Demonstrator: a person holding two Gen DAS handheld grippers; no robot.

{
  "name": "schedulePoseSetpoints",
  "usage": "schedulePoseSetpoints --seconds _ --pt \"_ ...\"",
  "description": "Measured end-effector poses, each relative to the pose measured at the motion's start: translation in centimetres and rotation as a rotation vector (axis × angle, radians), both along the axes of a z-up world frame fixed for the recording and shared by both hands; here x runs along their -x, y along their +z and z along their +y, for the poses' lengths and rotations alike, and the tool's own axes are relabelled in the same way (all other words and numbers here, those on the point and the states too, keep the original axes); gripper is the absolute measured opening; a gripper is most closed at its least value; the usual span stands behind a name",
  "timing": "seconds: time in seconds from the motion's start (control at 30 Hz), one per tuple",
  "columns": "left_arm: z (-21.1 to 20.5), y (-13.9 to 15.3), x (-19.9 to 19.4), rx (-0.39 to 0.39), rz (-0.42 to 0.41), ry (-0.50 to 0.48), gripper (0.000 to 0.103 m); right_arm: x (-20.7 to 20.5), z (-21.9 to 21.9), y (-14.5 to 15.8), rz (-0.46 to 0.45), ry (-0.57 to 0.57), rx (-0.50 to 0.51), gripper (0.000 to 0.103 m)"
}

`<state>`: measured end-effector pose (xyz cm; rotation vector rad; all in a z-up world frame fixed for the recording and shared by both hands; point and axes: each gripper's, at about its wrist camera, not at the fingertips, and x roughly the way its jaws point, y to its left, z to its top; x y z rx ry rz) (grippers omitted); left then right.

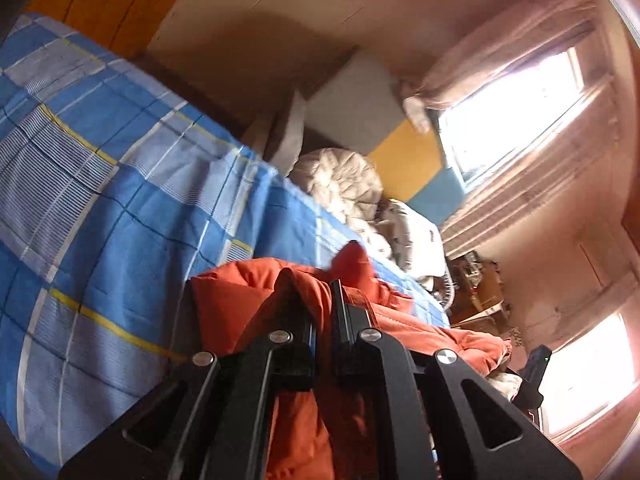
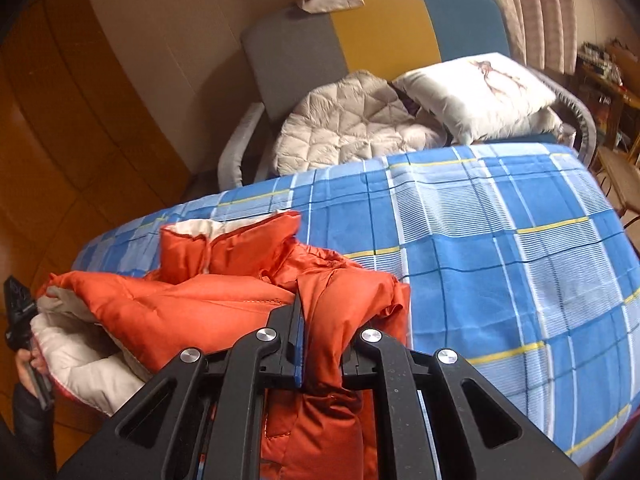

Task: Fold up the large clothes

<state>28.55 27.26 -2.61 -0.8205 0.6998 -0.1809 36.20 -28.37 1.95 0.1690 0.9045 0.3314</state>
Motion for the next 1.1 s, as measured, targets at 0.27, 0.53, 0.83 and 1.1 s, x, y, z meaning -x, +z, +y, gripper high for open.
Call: schedulePoseSetpoints --seconds 0.27,0.53,0.83,1.1 --pt "1.0 -1.9 -4.1 0.071 0.064 0.047 0.048 -5.2 -0.2 -2.5 0.086 -0.040 -0.098 0.027" --pt "2.5 0.1 -4.0 0.134 -0.023 0.110 0.078 -6.2 -1.0 -3.4 0.132 -0.084 -0.307 0.068" --pt "1.7 -1.7 -0.2 0.000 -0.002 0.052 0.080 -3.7 -4.2 -1.4 0.017 -0.186 -0.423 0.089" --pt "-2.1 -6.4 3.6 -0.034 0.020 -0.104 0.078 2.6 -6.7 -5.6 0.053 -0.198 -0.270 0.089"
